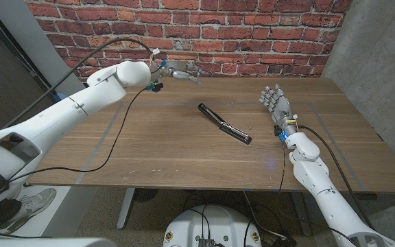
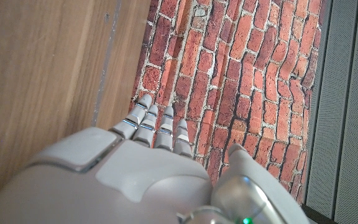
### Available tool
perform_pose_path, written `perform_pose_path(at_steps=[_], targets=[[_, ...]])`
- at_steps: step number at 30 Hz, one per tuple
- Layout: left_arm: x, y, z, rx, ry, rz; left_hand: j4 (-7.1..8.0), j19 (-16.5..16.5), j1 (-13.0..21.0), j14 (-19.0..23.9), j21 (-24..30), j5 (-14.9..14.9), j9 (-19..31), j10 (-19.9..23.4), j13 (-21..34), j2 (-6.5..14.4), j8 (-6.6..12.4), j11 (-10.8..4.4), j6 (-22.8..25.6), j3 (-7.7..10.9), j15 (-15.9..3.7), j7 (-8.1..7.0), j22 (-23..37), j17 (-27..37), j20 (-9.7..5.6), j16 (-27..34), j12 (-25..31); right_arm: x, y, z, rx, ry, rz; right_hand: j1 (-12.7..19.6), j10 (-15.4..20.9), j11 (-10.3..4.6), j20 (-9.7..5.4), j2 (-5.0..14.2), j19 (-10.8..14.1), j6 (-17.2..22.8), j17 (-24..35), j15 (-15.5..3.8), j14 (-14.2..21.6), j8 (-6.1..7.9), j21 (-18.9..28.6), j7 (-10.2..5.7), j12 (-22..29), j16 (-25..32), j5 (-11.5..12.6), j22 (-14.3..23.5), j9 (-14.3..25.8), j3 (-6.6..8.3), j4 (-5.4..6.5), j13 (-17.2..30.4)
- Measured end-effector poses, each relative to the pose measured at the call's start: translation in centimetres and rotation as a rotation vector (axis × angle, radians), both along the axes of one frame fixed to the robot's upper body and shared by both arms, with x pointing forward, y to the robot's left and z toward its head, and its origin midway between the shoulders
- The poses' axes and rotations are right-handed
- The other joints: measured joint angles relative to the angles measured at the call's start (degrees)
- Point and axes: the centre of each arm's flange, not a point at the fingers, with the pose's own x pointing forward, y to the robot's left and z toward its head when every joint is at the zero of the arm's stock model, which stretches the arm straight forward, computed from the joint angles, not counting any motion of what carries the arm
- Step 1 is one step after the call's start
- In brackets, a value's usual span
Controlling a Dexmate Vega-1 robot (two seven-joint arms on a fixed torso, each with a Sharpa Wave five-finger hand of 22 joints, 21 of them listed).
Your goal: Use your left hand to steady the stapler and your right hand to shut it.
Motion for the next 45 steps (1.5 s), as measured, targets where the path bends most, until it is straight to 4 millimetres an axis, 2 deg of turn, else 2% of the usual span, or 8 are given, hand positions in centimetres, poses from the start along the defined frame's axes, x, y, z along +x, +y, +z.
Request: perform_pose_path(at_steps=[5, 7, 12, 20, 24, 27, 28, 45], targets=[[-0.6, -1.1, 0.6, 0.061, -0.020, 0.011, -0.10, 0.42, 1.08, 1.31, 0.00, 0.00, -0.22, 0.83, 0.00, -0.52, 0.00, -0.44, 0.48, 0.10, -0.31, -0.14, 0.10, 0.00, 0.42, 0.38, 0.20, 0.1, -0.1, -0.1, 0.005, 0.000, 0.001, 0.00, 0.00, 0.00, 0.00, 0.00, 0.00, 0.00, 0.14, 0.00, 0.00, 0.00, -0.49, 0.00, 0.00, 0.00, 0.00, 0.00, 0.00, 0.00, 0.00, 0.00], [-0.8, -1.6, 0.8, 0.082, -0.026, 0.013, -0.24, 0.62, 1.55, 1.93, 0.00, 0.00, -0.22, 1.11, 0.00, -0.14, 0.00, -0.32, 0.72, 0.24, -0.25, 0.02, 0.10, 0.03, 0.62, 0.38, 0.20, 0.1, -0.1, -0.1, 0.006, 0.000, 0.001, 0.00, 0.00, 0.00, 0.00, 0.00, 0.00, 0.00, 0.14, 0.00, 0.00, 0.00, -0.49, 0.00, 0.00, 0.00, 0.00, 0.00, 0.00, 0.00, 0.00, 0.00], [-1.3, -2.6, 1.3, 0.146, -0.042, 0.032, -0.46, 2.03, 3.81, 4.97, 0.00, 0.24, -0.22, 2.75, 0.19, -0.85, 0.00, -0.68, 1.86, 0.47, -0.23, -0.45, 0.10, 0.16, 1.01, 1.24, 0.20, 0.2, -0.2, -0.3, 0.008, -0.001, 0.003, 0.00, 0.00, 0.00, -0.31, 0.00, 0.31, -0.01, 0.13, 0.00, 0.00, 0.00, -0.49, 0.00, 0.00, 0.00, 0.00, 0.00, 0.00, 0.00, 0.00, 0.00], [-1.8, -4.1, 1.7, 0.247, -0.063, 0.069, -0.54, 3.67, 6.52, 8.51, 0.00, 0.24, -0.21, 5.75, 0.29, -0.86, 0.21, -1.04, 4.78, 0.88, -0.34, -0.77, 0.10, 0.65, 1.04, 1.71, 0.20, 0.2, -0.4, -0.4, 0.011, -0.003, 0.004, 0.00, 0.00, 0.00, -0.31, 0.00, 0.31, -0.01, 0.13, 0.00, 0.00, 0.00, -0.49, 0.00, 0.00, 0.00, 0.00, -0.01, 0.00, 0.00, 0.00, 0.00], [-1.9, -4.6, 1.8, 0.293, -0.068, 0.093, -0.61, 3.84, 8.62, 9.14, 0.00, 0.24, -0.21, 6.87, 0.28, -1.19, 0.21, -1.56, 5.89, 1.44, -0.29, -1.12, 0.10, 0.69, 0.98, 1.71, 0.20, 0.2, -0.5, -0.4, 0.013, -0.004, 0.005, 0.00, 0.00, 0.00, -0.31, 0.00, 0.31, -0.01, 0.13, 0.00, 0.00, 0.00, -0.49, -0.01, 0.00, 0.00, 0.00, -0.01, 0.00, 0.00, 0.01, 0.00], [-1.9, -4.8, 1.9, 0.324, -0.070, 0.111, -0.61, 4.40, 8.75, 9.20, 0.00, 0.24, -0.21, 7.46, 0.28, -1.31, 0.55, -1.70, 6.53, 1.43, -0.23, -1.28, 0.10, 0.69, 0.93, 1.70, 0.42, 0.2, -0.5, -0.4, 0.014, -0.004, 0.004, 0.00, 0.00, 0.00, -0.31, 0.00, 0.31, 0.19, 0.13, 0.00, 0.00, 0.00, -0.49, -0.20, 0.00, 0.00, 0.00, -0.01, 0.00, 0.00, 0.01, 0.00], [-2.1, -5.4, 2.1, 0.340, -0.075, 0.110, -0.61, 4.40, 9.51, 9.20, 0.00, 0.24, -0.21, 7.64, 0.28, -1.38, 0.55, -1.72, 6.62, 1.43, -0.23, -1.37, 0.09, 0.69, 0.93, 1.70, 0.42, 0.2, -0.5, -0.4, 0.014, -0.005, 0.005, 0.00, 0.00, 0.00, -0.31, 0.00, 0.31, 0.21, 0.13, 0.00, 0.00, 0.00, -0.49, -0.23, 0.00, 0.00, 0.00, -0.01, 0.00, 0.00, 0.01, 0.00], [-1.8, -7.8, 2.2, 0.504, -0.092, 0.180, -0.44, 4.39, 11.24, 8.97, 0.00, 0.24, -0.20, 7.73, 0.28, -1.54, 0.18, -1.81, 6.61, 1.59, -0.44, -1.37, 0.09, 0.95, 0.92, 1.33, 0.11, 0.2, -0.8, -0.6, 0.022, -0.006, 0.004, 0.00, 0.53, -0.08, 0.10, 0.00, 0.71, 0.72, 0.12, -0.31, 0.31, 0.00, -0.84, -0.11, 0.00, 0.00, 0.00, -0.01, 0.00, 0.00, 0.01, 0.00]])
